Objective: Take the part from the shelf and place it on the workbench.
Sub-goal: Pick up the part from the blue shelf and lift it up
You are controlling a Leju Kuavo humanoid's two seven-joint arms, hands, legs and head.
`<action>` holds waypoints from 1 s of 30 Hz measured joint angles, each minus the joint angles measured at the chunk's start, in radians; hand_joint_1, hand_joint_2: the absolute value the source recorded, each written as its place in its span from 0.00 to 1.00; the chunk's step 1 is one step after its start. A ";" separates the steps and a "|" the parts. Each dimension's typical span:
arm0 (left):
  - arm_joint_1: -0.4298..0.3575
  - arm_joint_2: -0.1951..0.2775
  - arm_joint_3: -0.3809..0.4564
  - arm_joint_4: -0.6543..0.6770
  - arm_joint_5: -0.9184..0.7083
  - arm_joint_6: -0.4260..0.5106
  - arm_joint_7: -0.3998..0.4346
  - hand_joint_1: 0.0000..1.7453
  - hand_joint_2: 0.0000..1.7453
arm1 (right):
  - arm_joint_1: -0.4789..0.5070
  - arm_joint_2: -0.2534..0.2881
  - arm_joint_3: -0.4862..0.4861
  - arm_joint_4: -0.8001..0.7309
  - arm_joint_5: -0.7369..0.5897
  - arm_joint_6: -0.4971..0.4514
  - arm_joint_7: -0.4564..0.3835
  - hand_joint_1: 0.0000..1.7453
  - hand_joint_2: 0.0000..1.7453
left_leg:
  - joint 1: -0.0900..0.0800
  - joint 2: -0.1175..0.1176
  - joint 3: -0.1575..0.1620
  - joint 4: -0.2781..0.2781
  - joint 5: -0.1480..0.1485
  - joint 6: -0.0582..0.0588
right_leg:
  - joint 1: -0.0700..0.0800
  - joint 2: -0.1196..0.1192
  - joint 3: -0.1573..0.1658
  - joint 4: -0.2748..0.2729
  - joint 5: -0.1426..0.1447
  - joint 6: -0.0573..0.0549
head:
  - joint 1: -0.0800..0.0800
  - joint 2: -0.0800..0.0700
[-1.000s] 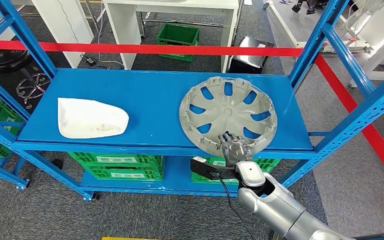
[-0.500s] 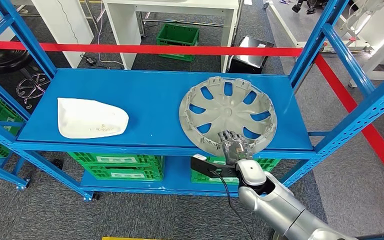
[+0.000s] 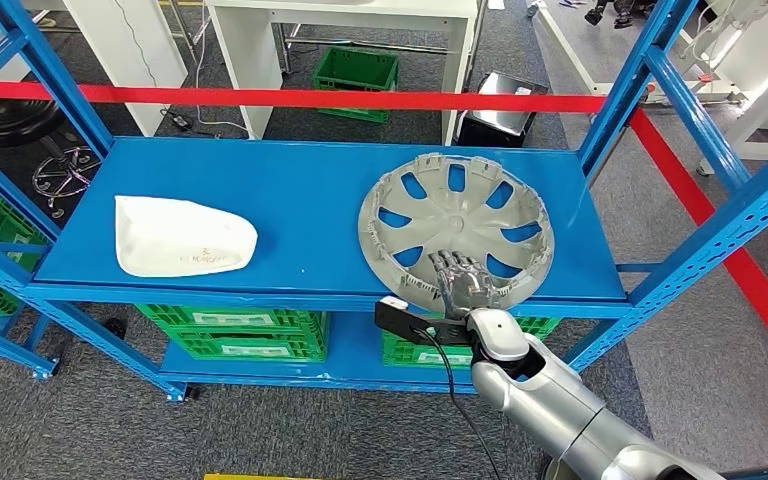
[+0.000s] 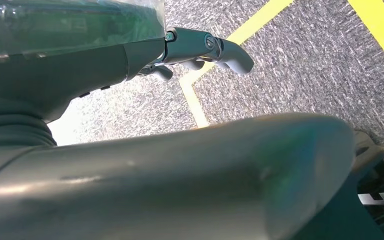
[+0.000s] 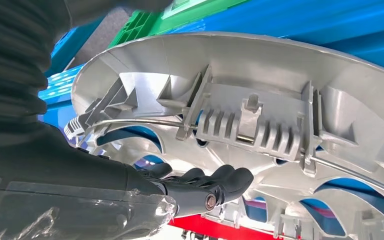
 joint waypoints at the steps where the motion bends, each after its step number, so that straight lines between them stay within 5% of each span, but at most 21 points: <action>1: 0.000 0.000 0.000 0.000 0.000 -0.001 0.000 0.00 0.00 | 0.000 0.001 0.000 0.003 -0.002 -0.001 0.000 0.44 1.00 | 0.000 0.000 0.000 0.000 0.000 0.000 | 0.000 0.000 0.000 0.000 0.000 0.000 | 0.000 0.000; 10: 0.001 0.004 0.000 0.000 -0.002 -0.003 -0.004 0.00 0.00 | 0.002 0.003 -0.001 0.023 -0.030 -0.011 -0.007 0.43 1.00 | 0.000 0.000 0.000 0.000 0.000 0.000 | 0.000 0.000 0.000 0.000 0.000 0.000 | 0.000 0.000; 14: 0.001 0.005 0.000 0.000 -0.004 -0.003 -0.004 0.00 0.00 | 0.002 0.003 -0.001 0.027 -0.038 -0.016 -0.008 0.69 1.00 | 0.000 0.000 0.000 0.000 0.000 0.000 | 0.000 0.000 0.000 0.000 0.000 0.000 | 0.000 0.000; 21: 0.000 0.005 -0.001 0.000 -0.017 -0.002 -0.001 0.00 0.00 | 0.000 0.003 -0.006 0.029 -0.068 -0.030 -0.009 0.69 1.00 | 0.000 0.000 0.001 0.000 0.000 0.000 | 0.000 0.000 0.000 0.000 0.000 0.000 | 0.000 0.000; 26: 0.000 0.005 -0.002 0.000 -0.017 -0.002 0.002 0.00 0.00 | 0.001 0.003 -0.008 0.029 -0.065 -0.044 -0.005 1.00 1.00 | 0.000 0.000 0.001 0.000 0.000 0.000 | 0.000 0.000 0.001 0.000 0.000 0.000 | 0.000 0.000; 30: 0.000 0.005 -0.002 0.000 -0.017 -0.001 0.004 0.00 0.00 | 0.001 0.003 -0.008 0.028 -0.051 -0.059 0.001 1.00 1.00 | 0.000 0.000 0.001 0.000 0.000 0.000 | 0.000 0.000 0.001 0.000 0.000 0.000 | 0.000 0.000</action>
